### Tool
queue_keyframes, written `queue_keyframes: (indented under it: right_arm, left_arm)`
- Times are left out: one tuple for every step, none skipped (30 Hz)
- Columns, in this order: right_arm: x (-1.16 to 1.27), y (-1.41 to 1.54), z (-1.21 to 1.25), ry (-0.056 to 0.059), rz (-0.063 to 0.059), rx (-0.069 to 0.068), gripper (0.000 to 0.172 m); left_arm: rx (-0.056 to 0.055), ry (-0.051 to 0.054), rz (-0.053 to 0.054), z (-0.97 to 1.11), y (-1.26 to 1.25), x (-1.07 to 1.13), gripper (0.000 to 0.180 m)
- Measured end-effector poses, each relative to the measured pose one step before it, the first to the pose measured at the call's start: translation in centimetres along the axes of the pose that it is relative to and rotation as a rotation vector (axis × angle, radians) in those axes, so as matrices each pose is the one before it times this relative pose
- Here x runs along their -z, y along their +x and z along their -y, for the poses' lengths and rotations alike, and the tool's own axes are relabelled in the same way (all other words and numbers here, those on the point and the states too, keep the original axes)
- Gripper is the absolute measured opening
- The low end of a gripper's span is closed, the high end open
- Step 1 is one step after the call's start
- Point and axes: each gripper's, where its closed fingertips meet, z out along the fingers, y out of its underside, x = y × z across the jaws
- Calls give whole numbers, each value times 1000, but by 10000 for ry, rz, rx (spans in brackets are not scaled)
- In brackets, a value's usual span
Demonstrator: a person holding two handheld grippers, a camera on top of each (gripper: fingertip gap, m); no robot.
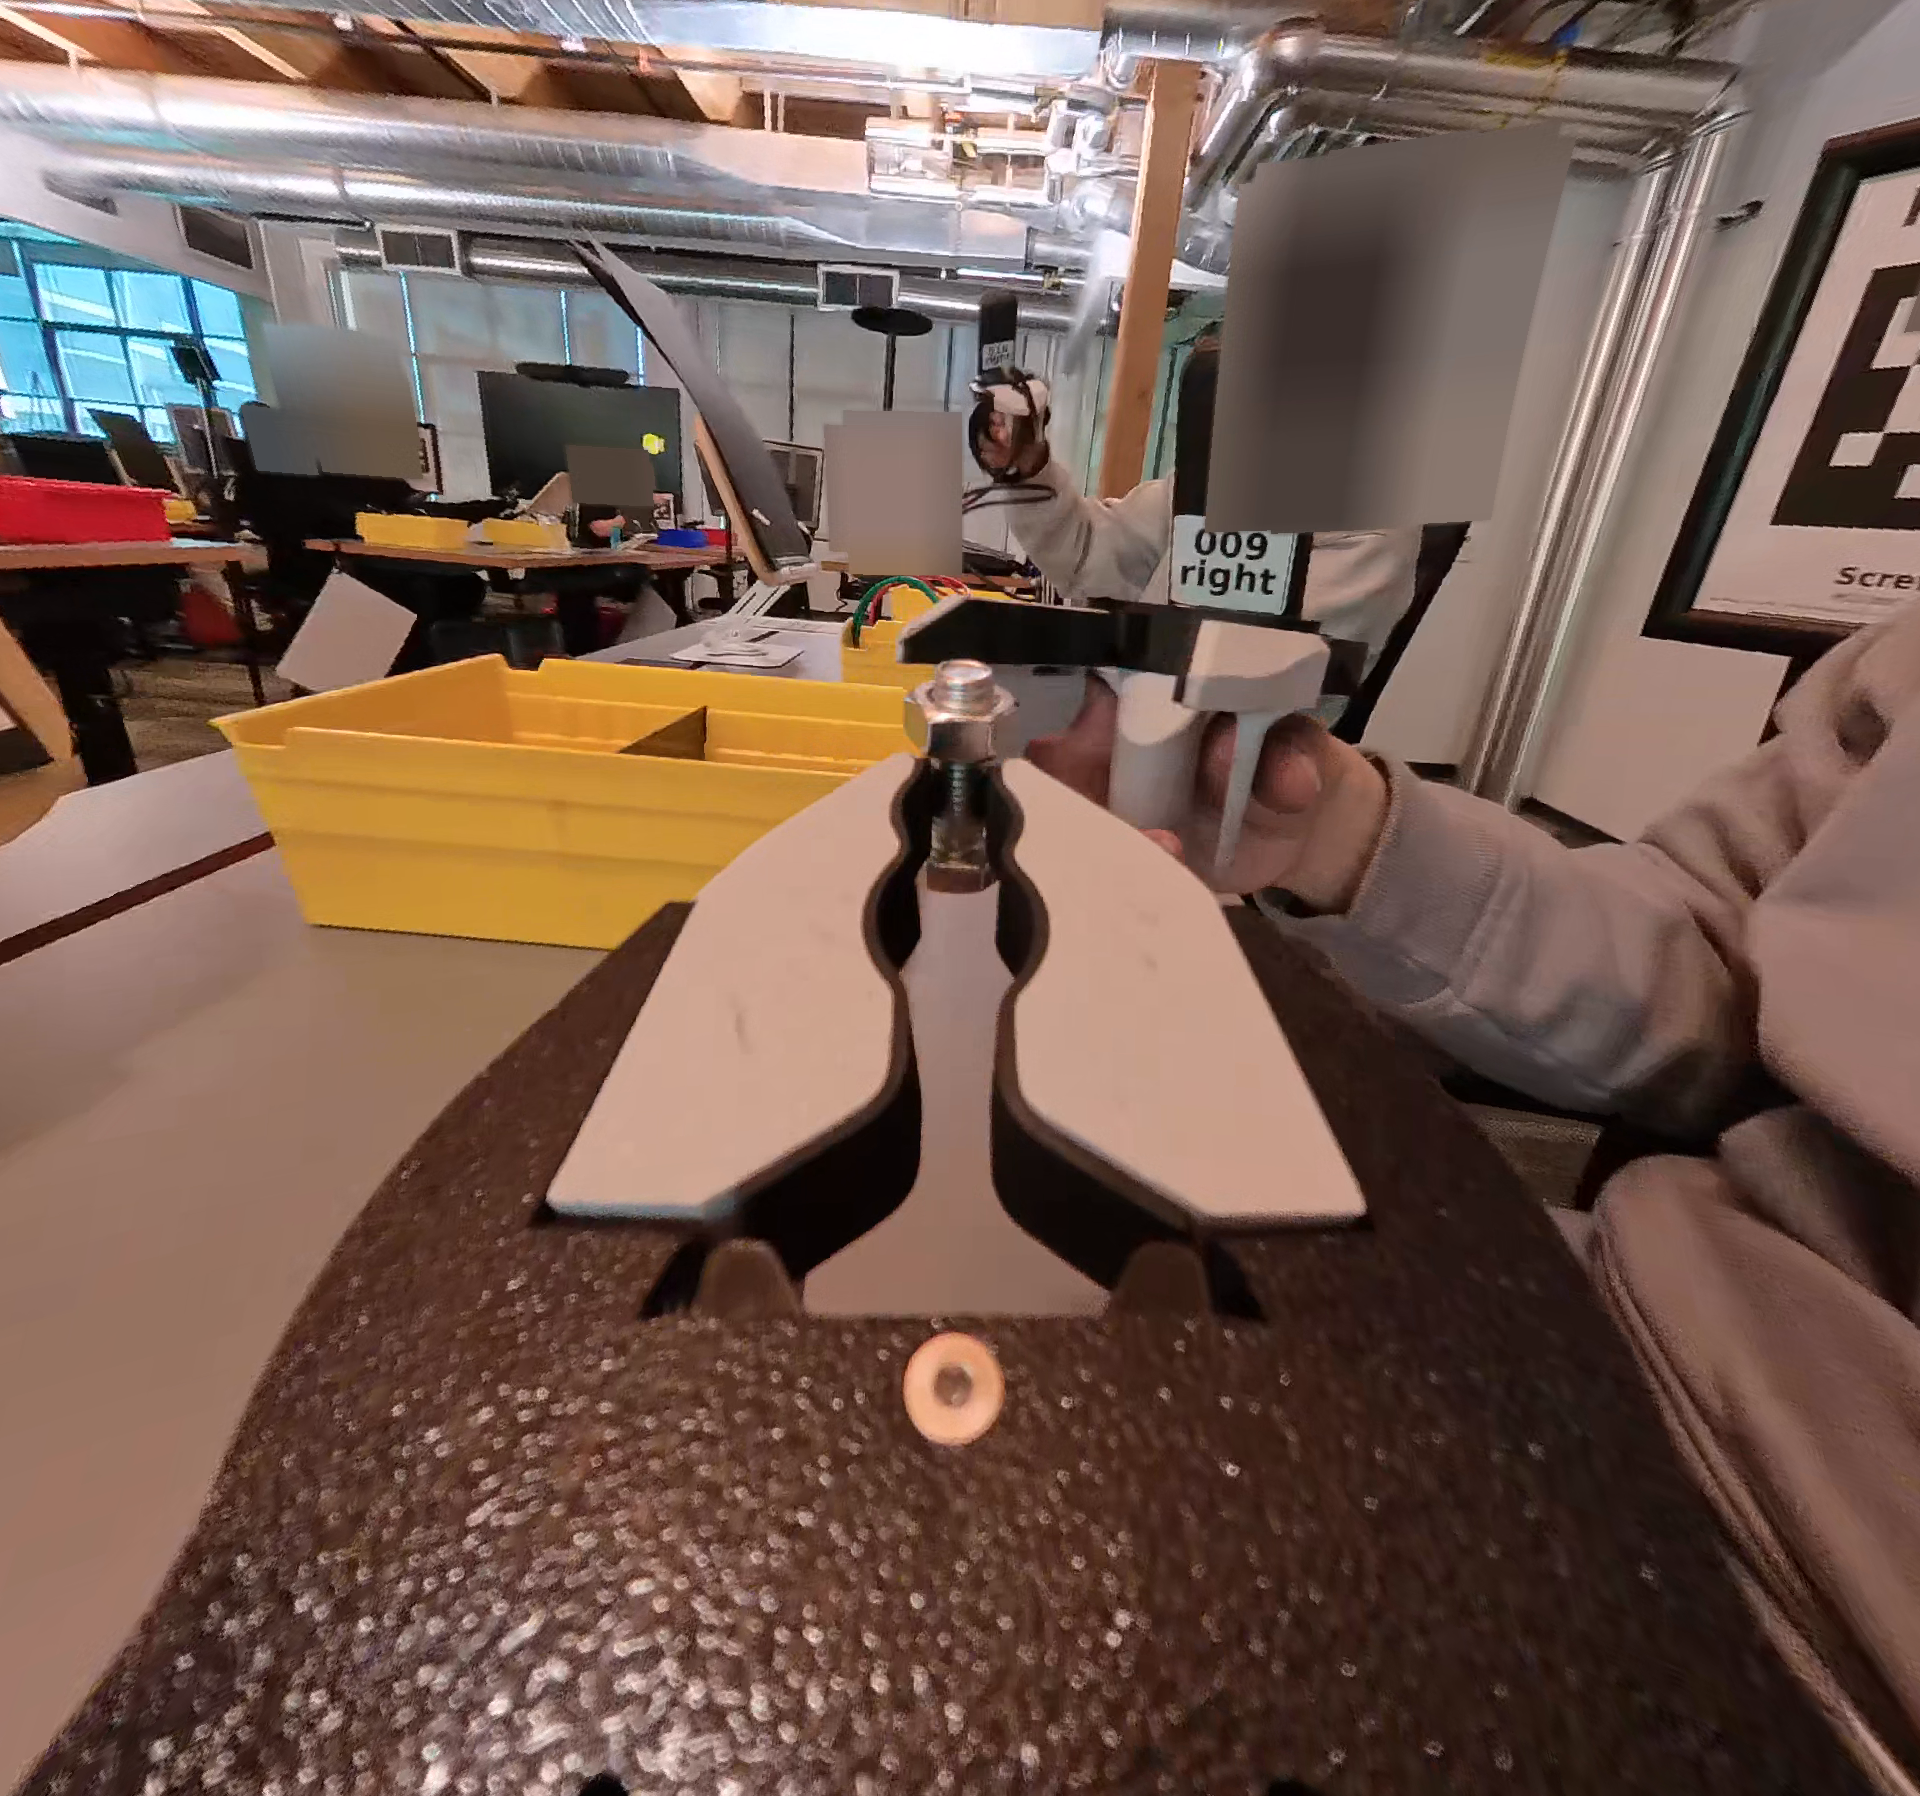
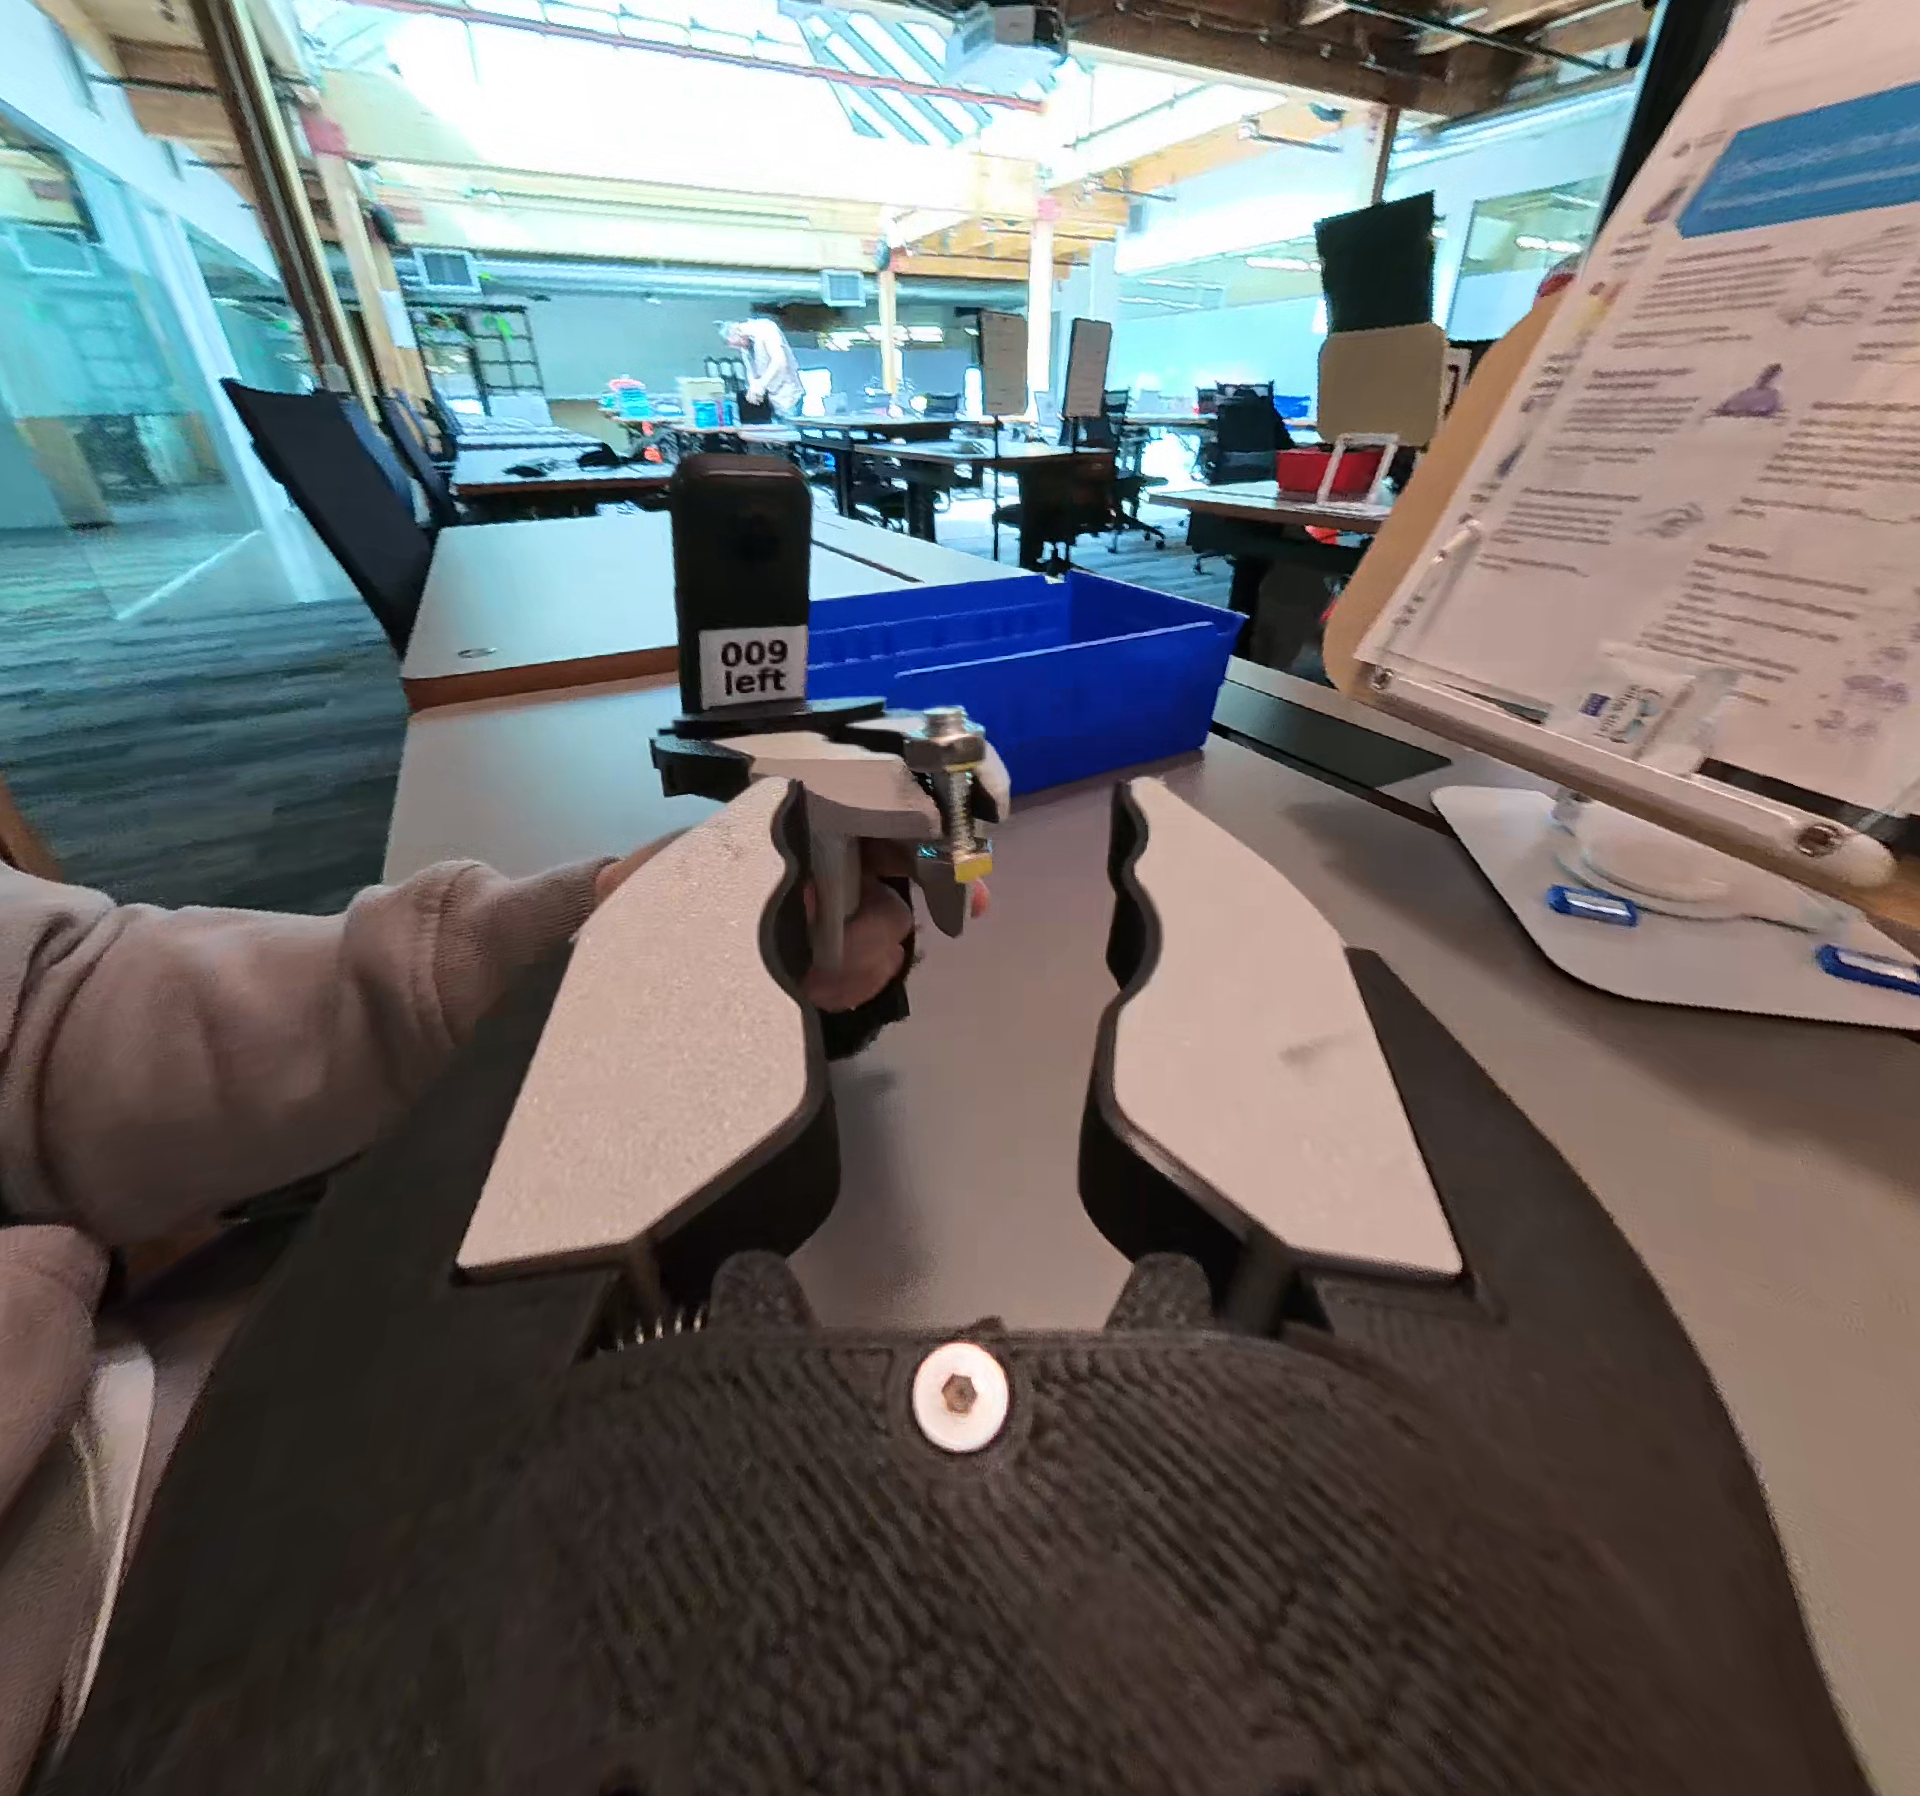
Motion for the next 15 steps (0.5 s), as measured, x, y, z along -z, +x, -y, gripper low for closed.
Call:
queue_keyframes:
  right_arm:
    - [-276, -161, 59, 155, 139, -90, 53]
    - [-322, -133, 56, 135, 117, -125, 50]
    - [-333, -142, -12, 76, 109, -70, 48]
    - [-325, -145, -150, -34, 100, 11, 46]
    - [-267, -97, -353, -179, 53, 53, 45]
    - [-188, -81, -360, -180, 23, 85, 45]
    - [-133, -67, -239, -69, 5, 71, 45]
    - [-102, 8, -209, -51, -48, 2, 45]
    - [-95, 76, -319, -134, -57, -11, 43]
    - [-114, 46, -455, -230, -19, 42, 42]
    - [-117, 47, -429, -223, -31, 93, 42]
    - [-101, 66, -289, -136, -75, 123, 42]
    - [-99, 87, -183, -97, -98, 114, 42]
    - [-86, 49, -69, -65, -80, 108, 41]
    - [-32, 100, 16, -23, -97, 137, 39]
  left_arm:
    - [-129, -48, 51, -42, 47, -29, 9]
    - [-210, 19, -48, -51, 191, 11, 9]
    - [-193, 100, -88, 16, 215, 18, 9]
    - [-132, 127, -62, 13, 103, 19, 9]
    - [-17, 76, -52, -179, 28, 32, 9]
    - [148, -60, -75, -470, 14, 31, 9]
    - [221, -226, -49, -703, 28, 21, 9]
    - [58, -281, -3, -645, 112, 11, 9]
    - [-185, -237, -44, -384, 302, -27, 8]
    - [-268, -195, 22, -114, 258, -52, 9]
    - [-270, -139, 135, 70, 84, -74, 9]
    - [-209, -94, 144, -2, -13, -88, 9]
    - [-30, -125, 55, -225, -15, -103, 9]
    - [104, -144, 7, -283, -26, -86, 9]
    - [59, -81, 15, -125, -33, -22, 9]
